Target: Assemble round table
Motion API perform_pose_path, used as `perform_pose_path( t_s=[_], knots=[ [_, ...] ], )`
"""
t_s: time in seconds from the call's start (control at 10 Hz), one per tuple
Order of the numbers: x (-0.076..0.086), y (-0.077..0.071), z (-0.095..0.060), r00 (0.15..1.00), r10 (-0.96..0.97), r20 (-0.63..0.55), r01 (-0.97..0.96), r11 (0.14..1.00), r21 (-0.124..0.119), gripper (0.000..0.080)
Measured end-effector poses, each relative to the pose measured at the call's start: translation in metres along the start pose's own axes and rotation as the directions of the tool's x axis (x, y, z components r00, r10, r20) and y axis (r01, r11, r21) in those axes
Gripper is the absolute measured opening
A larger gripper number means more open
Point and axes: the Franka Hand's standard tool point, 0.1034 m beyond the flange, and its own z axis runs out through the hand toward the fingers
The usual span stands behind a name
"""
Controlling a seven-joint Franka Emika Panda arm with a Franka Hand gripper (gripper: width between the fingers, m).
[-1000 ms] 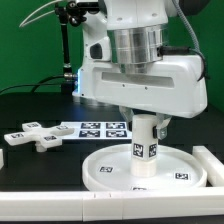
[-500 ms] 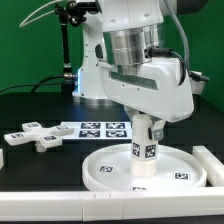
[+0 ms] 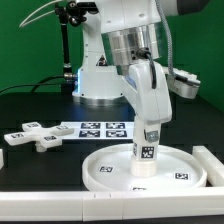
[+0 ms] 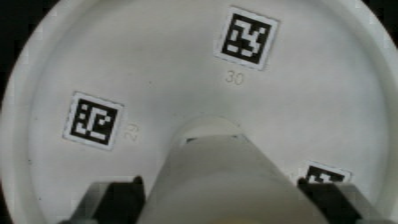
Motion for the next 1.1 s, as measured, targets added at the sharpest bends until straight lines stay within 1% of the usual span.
perform_pose_path(
  t_s=[0.1, 0.2, 0.3, 0.4, 0.6, 0.9, 1.0, 1.1],
  knots=[
    [-0.0009, -0.0002, 0.0001, 0.999, 0.036, 0.006, -0.036, 0.999, 0.002, 0.0409],
    [-0.0013, 0.0002, 0.0007, 1.000, 0.008, 0.006, -0.008, 1.000, 0.001, 0.0409],
    [-0.0003, 0.0006, 0.0007, 0.999, -0.052, 0.006, 0.052, 0.999, -0.001, 0.0579],
    [0.0036, 0.0008, -0.0003, 0.993, -0.117, 0.008, 0.117, 0.993, -0.006, 0.0630],
    [0.0080, -0.0003, -0.0011, 0.945, -0.328, 0.007, 0.328, 0.945, -0.006, 0.0643],
    [0.0074, 0.0000, -0.0005, 0.846, -0.533, 0.009, 0.533, 0.846, -0.005, 0.0649],
    [0.0072, 0.0008, -0.0008, 0.794, -0.608, 0.016, 0.608, 0.794, -0.013, 0.0649],
    [0.0067, -0.0003, -0.0032, 0.706, -0.708, 0.032, 0.708, 0.705, -0.027, 0.0649]
  ],
)
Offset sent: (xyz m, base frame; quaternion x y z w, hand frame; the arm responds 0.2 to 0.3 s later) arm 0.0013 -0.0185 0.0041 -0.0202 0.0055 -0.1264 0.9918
